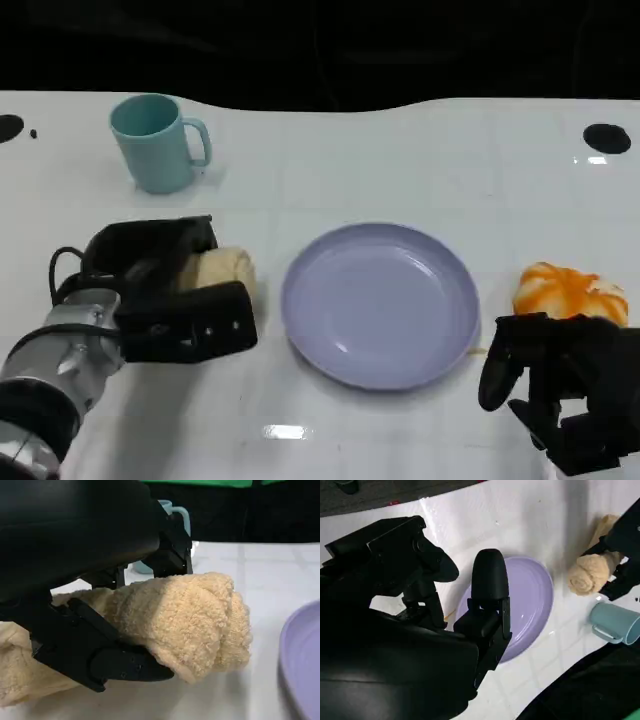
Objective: Grasp the towel on the left side of the plate with the left hand and place it into the plate.
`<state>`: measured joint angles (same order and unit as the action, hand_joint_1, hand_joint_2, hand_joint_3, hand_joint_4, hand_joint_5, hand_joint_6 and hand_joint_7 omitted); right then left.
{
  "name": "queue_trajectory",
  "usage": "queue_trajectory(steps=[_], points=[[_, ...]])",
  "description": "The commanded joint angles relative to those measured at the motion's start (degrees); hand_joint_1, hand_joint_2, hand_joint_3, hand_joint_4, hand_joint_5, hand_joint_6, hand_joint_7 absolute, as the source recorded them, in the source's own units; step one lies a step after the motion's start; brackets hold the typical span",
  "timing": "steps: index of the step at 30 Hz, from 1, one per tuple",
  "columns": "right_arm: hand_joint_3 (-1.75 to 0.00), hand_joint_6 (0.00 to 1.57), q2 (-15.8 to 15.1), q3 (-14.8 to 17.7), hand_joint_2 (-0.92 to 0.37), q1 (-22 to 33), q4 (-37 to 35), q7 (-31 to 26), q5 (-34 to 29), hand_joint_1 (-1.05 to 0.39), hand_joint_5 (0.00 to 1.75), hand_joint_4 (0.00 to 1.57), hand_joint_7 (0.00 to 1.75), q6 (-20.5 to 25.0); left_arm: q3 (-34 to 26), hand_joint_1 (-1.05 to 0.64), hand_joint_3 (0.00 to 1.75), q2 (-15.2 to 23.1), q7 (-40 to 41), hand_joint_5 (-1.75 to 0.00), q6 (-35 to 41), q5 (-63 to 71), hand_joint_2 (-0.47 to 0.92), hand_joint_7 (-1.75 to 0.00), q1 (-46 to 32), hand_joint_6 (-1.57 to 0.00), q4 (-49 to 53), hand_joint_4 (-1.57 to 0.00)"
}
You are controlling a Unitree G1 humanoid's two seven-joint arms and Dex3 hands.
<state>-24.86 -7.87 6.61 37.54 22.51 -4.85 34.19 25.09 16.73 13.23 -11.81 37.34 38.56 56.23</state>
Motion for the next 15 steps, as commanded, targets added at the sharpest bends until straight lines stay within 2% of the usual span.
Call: queue_trajectory(steps=[1, 5, 8, 12, 15], points=[[-1.07, 0.68, -0.19, 0.22, -0.57, -0.08, 1.05, -0.24, -0.01, 0.02, 1.75, 0.69, 1.46, 1.20, -3.56, -0.19, 0.91, 0.08, 0.20, -1.75, 1.58, -3.59, 0.58, -1.75, -2.15, -0.68, -5.65, -0.91], [-1.07, 0.68, -0.10, 0.15, -0.58, -0.24, 1.31, -0.26, 0.07, 0.03, 1.75, 0.69, 1.47, 2.07, -4.26, -0.18, 0.93, 0.45, -0.43, -1.75, 2.15, -3.77, 0.58, -1.75, -3.93, -0.68, -12.76, -0.91], [-1.06, 0.68, -0.11, -0.06, -0.58, -0.45, 1.53, -0.33, -0.09, 0.03, 1.74, 0.69, 1.47, 2.74, -3.11, -0.19, 0.95, 1.14, -0.28, -1.75, -0.10, -1.94, 0.55, -1.75, -4.93, -0.65, -20.64, -0.89], [-1.06, 0.68, 0.04, -0.37, -0.58, -0.66, 1.63, -0.48, -0.19, 0.03, 1.74, 0.68, 1.47, 3.06, -2.28, -0.21, 0.98, 0.11, -2.17, -1.75, 0.43, -0.63, 0.52, -1.75, -5.76, -0.64, -28.64, -0.89], [-1.06, 0.68, 0.14, -0.72, -0.58, -0.94, 1.68, -0.68, -0.28, 0.03, 1.74, 0.68, 1.47, 3.37, -2.45, -0.20, 1.14, -1.67, -3.67, -1.75, 1.31, -1.26, 0.44, -1.75, -6.79, -0.68, -33.16, -0.90]])
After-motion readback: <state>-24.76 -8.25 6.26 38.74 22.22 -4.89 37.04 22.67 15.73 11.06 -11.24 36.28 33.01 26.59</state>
